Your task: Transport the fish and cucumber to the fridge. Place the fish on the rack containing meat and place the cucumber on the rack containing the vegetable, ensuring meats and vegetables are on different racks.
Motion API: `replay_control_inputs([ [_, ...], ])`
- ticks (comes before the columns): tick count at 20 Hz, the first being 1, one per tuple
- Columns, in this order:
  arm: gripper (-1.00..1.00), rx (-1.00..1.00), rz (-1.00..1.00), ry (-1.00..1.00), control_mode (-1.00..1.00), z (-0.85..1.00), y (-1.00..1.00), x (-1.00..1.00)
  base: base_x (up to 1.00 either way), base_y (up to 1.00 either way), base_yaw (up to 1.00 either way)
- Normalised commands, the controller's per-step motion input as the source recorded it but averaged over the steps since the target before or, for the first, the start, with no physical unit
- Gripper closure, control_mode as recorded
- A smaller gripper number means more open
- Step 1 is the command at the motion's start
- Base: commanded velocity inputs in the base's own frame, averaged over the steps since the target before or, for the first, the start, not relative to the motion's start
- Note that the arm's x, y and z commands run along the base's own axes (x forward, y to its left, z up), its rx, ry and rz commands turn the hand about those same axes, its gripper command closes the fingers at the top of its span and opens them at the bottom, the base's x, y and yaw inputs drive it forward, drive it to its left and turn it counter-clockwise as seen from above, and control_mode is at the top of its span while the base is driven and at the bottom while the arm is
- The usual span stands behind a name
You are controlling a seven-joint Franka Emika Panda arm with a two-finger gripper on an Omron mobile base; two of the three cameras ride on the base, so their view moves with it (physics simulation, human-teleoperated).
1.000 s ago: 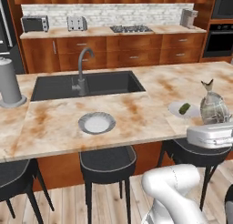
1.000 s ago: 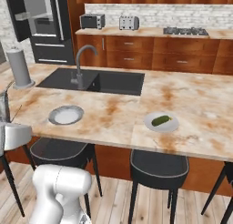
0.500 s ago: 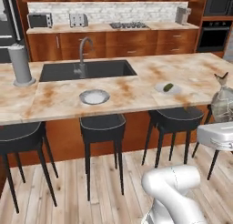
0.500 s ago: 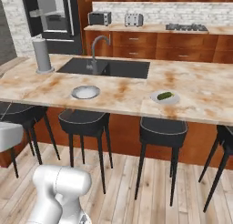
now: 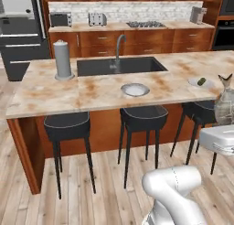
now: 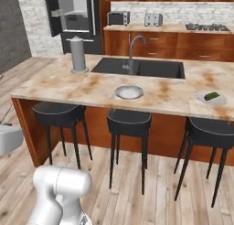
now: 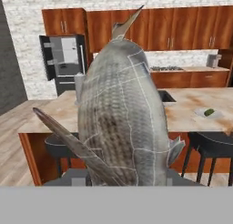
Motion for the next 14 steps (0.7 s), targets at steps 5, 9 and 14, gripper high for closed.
replay_control_inputs([
  [5, 1.0, 0.0, 0.0, 0.0, 1.0, 0.0, 0.0, 0.0, 0.94, 1.0, 0.0],
  [9, 1.0, 0.0, 0.0, 0.0, 1.0, 0.0, 0.0, 0.0, 0.84, 1.0, 0.0],
  [14, 1.0, 0.0, 0.0, 0.0, 1.0, 0.0, 0.0, 0.0, 0.21, 1.0, 0.0],
])
